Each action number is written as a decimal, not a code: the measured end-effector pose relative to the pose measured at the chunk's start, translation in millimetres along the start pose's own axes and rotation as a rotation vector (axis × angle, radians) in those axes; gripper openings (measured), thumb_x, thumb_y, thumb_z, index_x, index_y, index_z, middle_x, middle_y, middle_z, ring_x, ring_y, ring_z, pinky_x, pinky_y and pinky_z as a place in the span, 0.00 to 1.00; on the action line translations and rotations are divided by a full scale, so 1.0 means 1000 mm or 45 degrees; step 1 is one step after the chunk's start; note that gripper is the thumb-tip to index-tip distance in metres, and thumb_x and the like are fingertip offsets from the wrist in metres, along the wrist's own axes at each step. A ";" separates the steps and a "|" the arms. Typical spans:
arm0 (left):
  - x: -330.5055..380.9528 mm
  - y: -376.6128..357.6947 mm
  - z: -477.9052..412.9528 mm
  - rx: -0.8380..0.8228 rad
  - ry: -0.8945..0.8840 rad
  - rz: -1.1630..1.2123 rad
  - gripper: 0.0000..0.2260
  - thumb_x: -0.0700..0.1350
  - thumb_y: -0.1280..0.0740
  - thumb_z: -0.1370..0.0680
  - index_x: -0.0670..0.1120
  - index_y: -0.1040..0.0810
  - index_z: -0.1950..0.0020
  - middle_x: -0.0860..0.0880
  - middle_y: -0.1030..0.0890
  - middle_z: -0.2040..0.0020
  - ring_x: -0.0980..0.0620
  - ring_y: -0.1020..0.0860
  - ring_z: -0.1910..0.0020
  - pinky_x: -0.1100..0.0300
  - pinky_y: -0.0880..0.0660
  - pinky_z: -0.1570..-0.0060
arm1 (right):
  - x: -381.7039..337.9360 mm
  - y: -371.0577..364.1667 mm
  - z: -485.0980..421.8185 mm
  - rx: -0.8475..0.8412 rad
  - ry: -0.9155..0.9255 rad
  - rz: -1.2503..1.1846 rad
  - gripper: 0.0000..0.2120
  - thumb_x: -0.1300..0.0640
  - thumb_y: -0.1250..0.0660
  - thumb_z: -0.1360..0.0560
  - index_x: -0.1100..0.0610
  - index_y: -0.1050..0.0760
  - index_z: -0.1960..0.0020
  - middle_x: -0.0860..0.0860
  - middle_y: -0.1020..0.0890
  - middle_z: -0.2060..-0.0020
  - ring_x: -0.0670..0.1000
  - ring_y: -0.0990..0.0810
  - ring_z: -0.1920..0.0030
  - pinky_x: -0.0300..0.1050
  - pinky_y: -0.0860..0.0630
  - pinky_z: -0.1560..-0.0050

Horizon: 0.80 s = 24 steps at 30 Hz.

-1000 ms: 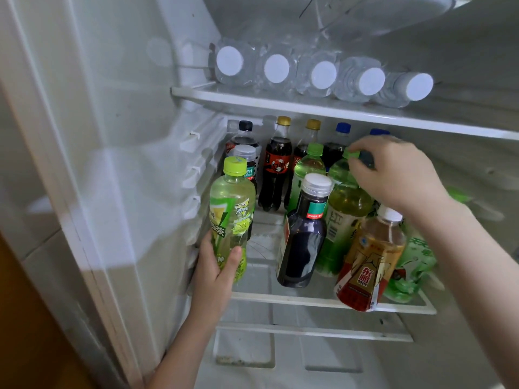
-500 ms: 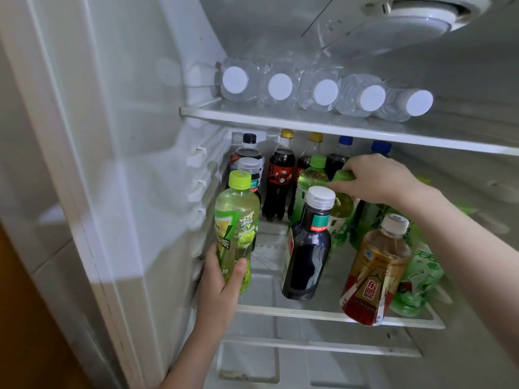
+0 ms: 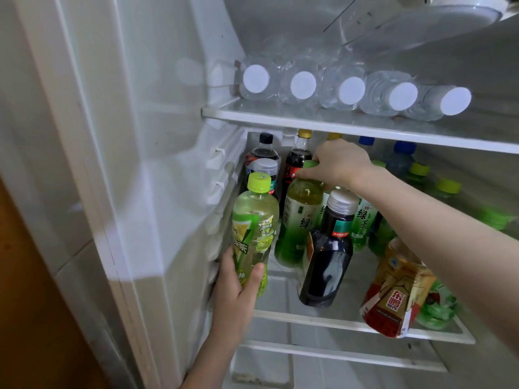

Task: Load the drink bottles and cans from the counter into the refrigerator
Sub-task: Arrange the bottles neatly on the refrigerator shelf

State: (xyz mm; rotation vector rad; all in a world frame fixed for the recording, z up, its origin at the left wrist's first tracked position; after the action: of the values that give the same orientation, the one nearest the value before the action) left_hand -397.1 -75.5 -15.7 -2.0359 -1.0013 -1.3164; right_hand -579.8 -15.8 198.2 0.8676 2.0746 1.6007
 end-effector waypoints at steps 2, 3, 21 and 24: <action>0.000 0.000 0.000 0.001 -0.007 -0.003 0.26 0.61 0.36 0.29 0.57 0.33 0.33 0.65 0.24 0.41 0.64 0.25 0.41 0.75 0.31 0.46 | -0.005 -0.001 -0.006 0.034 -0.002 0.047 0.25 0.35 0.36 0.28 0.56 0.34 0.68 0.50 0.28 0.69 0.53 0.26 0.63 0.42 0.35 0.71; 0.000 0.000 0.000 0.002 -0.010 -0.007 0.26 0.61 0.36 0.29 0.57 0.33 0.32 0.65 0.24 0.41 0.65 0.25 0.42 0.76 0.32 0.47 | -0.008 -0.002 -0.009 0.047 -0.003 0.062 0.25 0.35 0.36 0.28 0.55 0.36 0.68 0.49 0.30 0.69 0.53 0.27 0.62 0.42 0.36 0.72; 0.000 0.000 0.000 0.000 -0.019 -0.070 0.28 0.62 0.38 0.28 0.56 0.34 0.30 0.62 0.24 0.39 0.62 0.25 0.40 0.69 0.28 0.43 | -0.004 -0.013 -0.041 0.030 -0.038 -0.051 0.27 0.33 0.37 0.29 0.56 0.32 0.70 0.48 0.25 0.77 0.47 0.27 0.74 0.39 0.37 0.74; 0.001 0.001 0.000 -0.003 -0.011 -0.082 0.24 0.63 0.38 0.28 0.63 0.35 0.33 0.64 0.24 0.40 0.63 0.25 0.41 0.70 0.29 0.44 | 0.003 -0.008 -0.027 -0.073 -0.081 -0.286 0.28 0.31 0.41 0.28 0.56 0.28 0.66 0.50 0.19 0.74 0.47 0.22 0.73 0.40 0.32 0.70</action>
State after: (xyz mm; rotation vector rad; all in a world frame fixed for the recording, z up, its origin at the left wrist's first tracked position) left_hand -396.1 -75.7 -14.5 -2.0281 -1.0778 -1.3426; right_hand -600.4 -34.6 198.4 0.6320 1.9929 1.4863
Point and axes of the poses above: each hand's wrist, its own z-axis away from the middle knuckle, its own y-axis out of the back of the hand, x = y × z, the point moved 6 cm from there along -z, towards the middle knuckle
